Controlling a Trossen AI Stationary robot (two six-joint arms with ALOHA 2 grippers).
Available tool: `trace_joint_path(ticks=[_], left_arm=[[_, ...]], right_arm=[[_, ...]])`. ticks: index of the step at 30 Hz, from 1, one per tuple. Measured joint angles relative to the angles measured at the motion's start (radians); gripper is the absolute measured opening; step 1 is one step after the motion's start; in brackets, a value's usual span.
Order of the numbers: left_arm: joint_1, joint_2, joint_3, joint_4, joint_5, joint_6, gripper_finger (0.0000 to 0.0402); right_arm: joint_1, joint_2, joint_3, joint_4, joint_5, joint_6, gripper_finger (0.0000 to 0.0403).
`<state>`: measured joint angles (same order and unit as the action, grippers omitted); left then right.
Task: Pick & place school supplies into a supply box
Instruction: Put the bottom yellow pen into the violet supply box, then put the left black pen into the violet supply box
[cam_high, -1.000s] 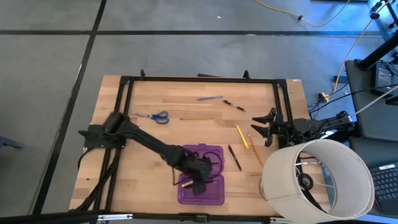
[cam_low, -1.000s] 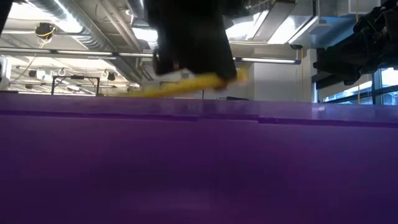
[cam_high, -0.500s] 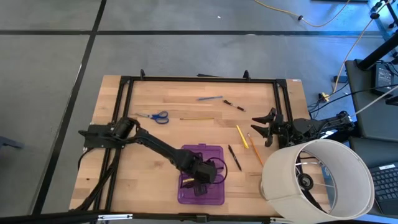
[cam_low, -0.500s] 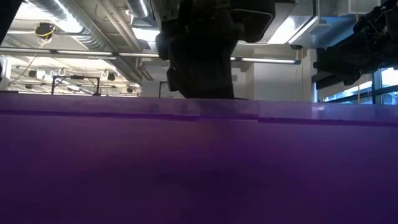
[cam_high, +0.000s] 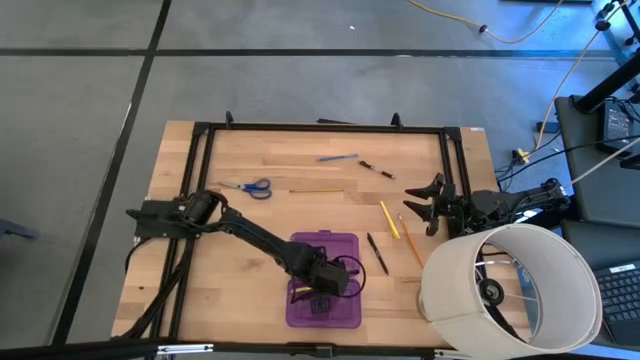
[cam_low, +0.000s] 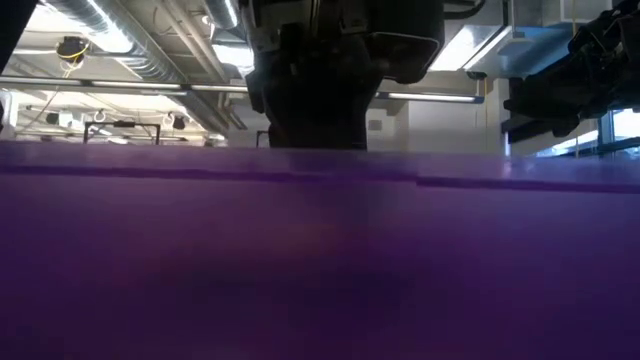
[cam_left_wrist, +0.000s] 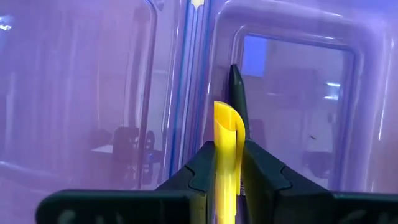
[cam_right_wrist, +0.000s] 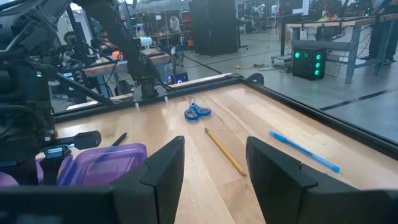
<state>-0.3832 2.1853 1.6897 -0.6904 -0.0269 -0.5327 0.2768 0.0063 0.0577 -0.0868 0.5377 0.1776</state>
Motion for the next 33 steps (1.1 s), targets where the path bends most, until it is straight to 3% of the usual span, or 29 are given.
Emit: trace_joint_path(ticks=[17,23,28,33], left_arm=[[0.002,-0.001,0.000,0.010,0.061,0.023,0.0116],[0.014,-0.059,-0.001,0.011,0.181,0.023,0.0119],[0.017,-0.114,-0.001,-0.019,0.122,0.096,0.0111],[0.017,-0.157,0.000,-0.166,0.072,0.226,0.0107]], right_arm=[[0.000,0.000,0.000,0.000,0.000,0.000,0.0176],[0.000,0.000,0.000,0.000,0.000,0.000,0.0176],[0.000,0.000,0.000,0.000,-0.006,0.001,0.0176],[0.000,0.000,0.000,0.000,-0.008,0.001,0.0176]])
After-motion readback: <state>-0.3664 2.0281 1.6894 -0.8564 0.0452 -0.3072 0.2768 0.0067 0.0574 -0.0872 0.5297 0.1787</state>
